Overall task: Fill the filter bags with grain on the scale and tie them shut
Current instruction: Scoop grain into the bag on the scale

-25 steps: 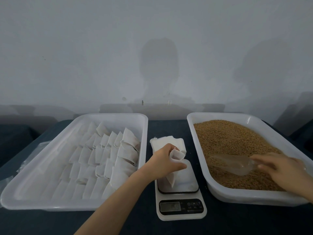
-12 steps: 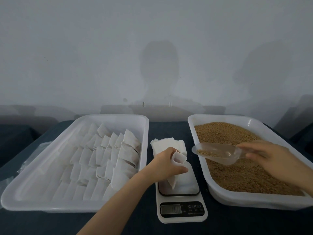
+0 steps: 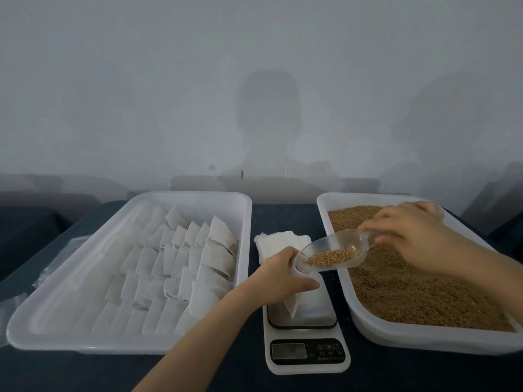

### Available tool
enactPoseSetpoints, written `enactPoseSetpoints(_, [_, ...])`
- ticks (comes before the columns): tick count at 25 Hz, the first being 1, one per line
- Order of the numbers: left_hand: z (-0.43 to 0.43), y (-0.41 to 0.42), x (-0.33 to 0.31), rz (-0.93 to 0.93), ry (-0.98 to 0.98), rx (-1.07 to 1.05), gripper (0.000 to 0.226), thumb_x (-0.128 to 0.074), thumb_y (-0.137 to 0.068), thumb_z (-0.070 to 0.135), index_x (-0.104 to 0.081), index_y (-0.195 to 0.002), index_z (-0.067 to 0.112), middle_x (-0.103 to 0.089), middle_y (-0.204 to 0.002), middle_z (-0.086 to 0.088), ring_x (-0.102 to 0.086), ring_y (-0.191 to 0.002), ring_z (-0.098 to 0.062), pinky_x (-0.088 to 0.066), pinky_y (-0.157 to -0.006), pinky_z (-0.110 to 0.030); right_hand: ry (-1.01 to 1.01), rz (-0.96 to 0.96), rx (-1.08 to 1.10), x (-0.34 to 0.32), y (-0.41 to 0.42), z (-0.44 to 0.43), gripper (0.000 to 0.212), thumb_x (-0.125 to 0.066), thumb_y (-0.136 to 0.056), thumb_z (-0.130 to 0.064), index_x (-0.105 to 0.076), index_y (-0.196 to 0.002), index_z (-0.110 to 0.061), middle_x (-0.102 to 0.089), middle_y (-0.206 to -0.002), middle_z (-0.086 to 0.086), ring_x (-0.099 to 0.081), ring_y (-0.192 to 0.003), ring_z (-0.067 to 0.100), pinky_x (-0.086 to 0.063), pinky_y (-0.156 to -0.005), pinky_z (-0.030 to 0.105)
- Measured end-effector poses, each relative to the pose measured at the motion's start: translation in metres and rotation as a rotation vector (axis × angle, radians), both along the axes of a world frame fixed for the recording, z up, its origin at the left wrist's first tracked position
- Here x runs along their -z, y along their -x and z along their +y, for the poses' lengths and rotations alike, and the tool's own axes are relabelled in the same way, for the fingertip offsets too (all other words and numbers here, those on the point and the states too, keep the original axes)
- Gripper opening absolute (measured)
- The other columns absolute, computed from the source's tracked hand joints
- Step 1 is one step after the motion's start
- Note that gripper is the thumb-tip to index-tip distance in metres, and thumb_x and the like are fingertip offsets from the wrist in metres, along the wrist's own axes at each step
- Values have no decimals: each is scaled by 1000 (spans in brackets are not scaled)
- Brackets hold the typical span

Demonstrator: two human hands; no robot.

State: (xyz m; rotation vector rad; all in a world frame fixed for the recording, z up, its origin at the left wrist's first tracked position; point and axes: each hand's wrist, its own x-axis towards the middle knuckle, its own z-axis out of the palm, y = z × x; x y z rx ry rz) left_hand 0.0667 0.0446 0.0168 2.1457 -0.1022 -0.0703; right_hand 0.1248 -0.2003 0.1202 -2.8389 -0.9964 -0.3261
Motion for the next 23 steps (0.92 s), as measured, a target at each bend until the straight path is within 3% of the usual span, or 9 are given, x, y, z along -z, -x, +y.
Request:
enactPoseSetpoints(6, [1, -1, -1, -8, -9, -11, 54, -75, -76, 44, -47, -120, 28, -58, -111, 13, -59, -94, -4, -49, -75, -16, 187, -131, -58, -15, 4, 22, 32, -51, -92, -35, -53, -120, -50, -51, -109, -26, -37, -109, 4, -2, -101, 30])
enactPoseSetpoints(12, [1, -1, -2, 0, -10, -60, 53, -75, -74, 47, -46, -115, 31, -54, -104, 18, -56, -91, -3, -41, -67, -13, 327, -293, -115, -30, 16, 46, 49, -55, -87, -12, -53, -125, -43, -52, -116, -15, -37, -116, 14, 5, -105, 37])
enactPoseSetpoints(14, [1, -1, -3, 4, -17, -76, 54, -75, -73, 48, -46, -116, 30, -55, -104, 15, -56, -91, -5, -41, -65, -15, 335, -400, -182, -31, 23, 51, 56, -59, -74, 2, -63, -116, -34, -59, -108, -6, -46, -111, 22, 0, -106, 42])
enactPoseSetpoints(17, [0, 0, -4, 4, -33, -80, 58, -75, -74, 47, -45, -119, 27, -55, -107, 10, -54, -91, -5, -41, -65, -15, 270, -621, -251, -29, 32, 53, 51, -54, -56, 14, -74, -91, -16, -64, -86, 5, -58, -90, 31, -23, -105, 53])
enactPoseSetpoints(19, [-1, 1, -5, 6, -30, -78, 58, -75, -74, 46, -44, -119, 27, -54, -105, 11, -54, -90, -4, -40, -65, -15, 254, -717, -277, -24, 38, 55, 46, -45, -57, 10, -73, -85, -12, -64, -80, 7, -60, -84, 32, -33, -102, 55])
enactPoseSetpoints(23, [-1, 2, -6, 12, -12, -71, 54, -76, -74, 45, -42, -114, 30, -52, -101, 16, -53, -90, -2, -39, -65, -14, 265, -771, -270, -19, 45, 55, 45, -42, -62, 7, -71, -91, -11, -63, -83, 9, -59, -86, 34, -32, -102, 54])
